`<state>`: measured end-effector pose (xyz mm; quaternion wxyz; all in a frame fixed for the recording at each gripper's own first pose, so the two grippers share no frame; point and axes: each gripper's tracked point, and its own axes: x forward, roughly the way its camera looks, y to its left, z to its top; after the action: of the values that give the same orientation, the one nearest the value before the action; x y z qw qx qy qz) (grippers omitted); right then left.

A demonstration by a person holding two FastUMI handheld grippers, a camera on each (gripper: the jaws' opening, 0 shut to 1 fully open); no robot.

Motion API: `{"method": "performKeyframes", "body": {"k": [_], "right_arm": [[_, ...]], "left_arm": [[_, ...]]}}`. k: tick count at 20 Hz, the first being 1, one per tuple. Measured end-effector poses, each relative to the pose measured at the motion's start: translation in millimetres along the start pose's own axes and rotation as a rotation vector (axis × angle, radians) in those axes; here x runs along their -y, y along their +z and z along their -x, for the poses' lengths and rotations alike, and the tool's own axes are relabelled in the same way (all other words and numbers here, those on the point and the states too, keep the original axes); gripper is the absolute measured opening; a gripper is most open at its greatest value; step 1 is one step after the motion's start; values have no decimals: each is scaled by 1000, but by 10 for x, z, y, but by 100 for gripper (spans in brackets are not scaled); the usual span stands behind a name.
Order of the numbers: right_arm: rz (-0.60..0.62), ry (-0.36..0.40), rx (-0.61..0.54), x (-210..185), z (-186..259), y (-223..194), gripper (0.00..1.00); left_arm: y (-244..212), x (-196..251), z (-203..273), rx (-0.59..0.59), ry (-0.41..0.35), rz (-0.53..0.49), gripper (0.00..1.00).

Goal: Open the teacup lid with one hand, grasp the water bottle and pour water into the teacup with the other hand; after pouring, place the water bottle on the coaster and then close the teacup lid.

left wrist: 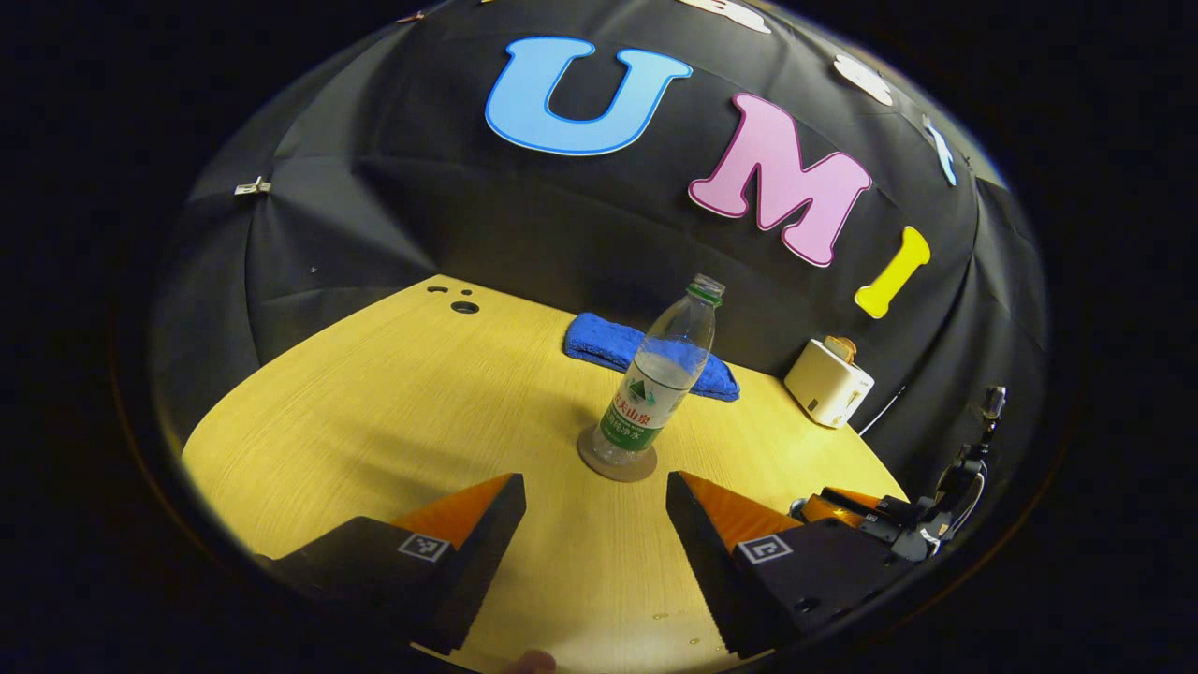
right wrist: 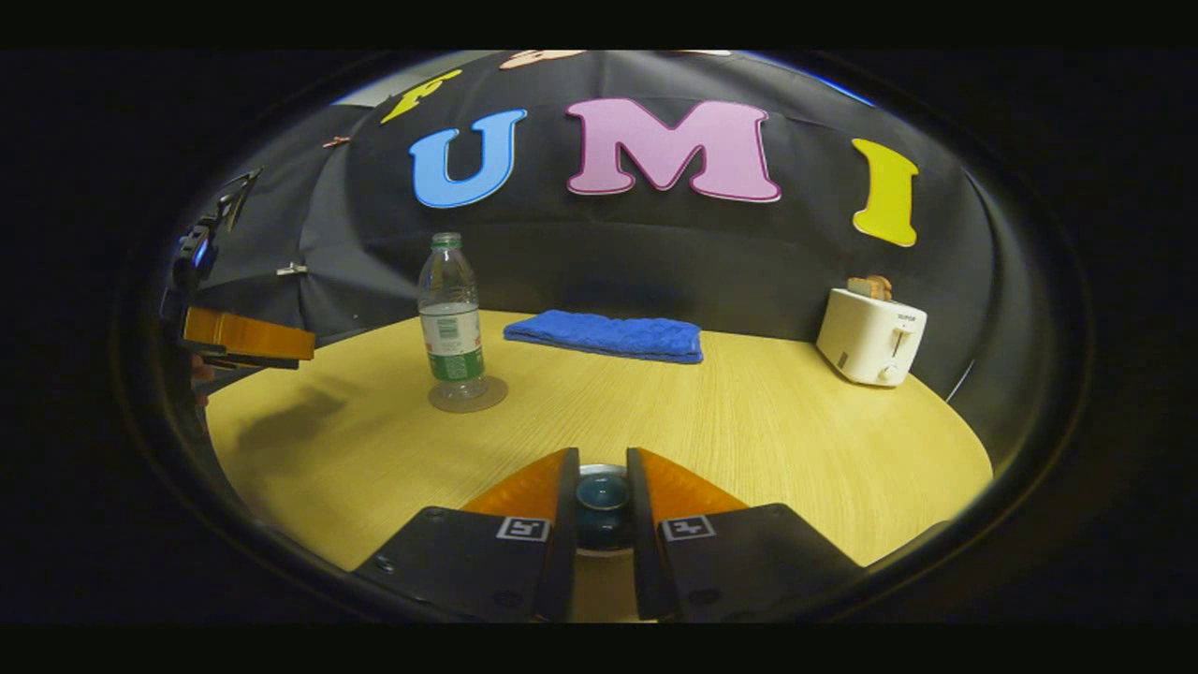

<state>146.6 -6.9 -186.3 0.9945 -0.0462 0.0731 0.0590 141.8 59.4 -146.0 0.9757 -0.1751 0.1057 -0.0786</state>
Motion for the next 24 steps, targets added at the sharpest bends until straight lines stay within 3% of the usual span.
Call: {"method": "performKeyframes", "body": {"k": [2,4,7,9,14,18,24], "right_arm": [[-7,3,2,-2,-8,-6,36],[-29,9,-2,1,-1,7,34],[-78,17,1,-11,101,159,71],[-66,1,22,56,227,390,96],[-11,4,50,123,621,995,96],[-2,-29,107,269,977,1561,98],[-66,-99,194,439,1476,2254,95]], "left_arm": [[2,25,25,3,5,-15,96],[7,46,47,3,24,-42,96],[74,114,129,24,81,-118,95],[165,279,200,35,73,-118,96],[622,555,477,93,81,-146,96],[1058,626,776,171,181,-211,95],[1536,1068,1306,296,192,-275,95]]}}
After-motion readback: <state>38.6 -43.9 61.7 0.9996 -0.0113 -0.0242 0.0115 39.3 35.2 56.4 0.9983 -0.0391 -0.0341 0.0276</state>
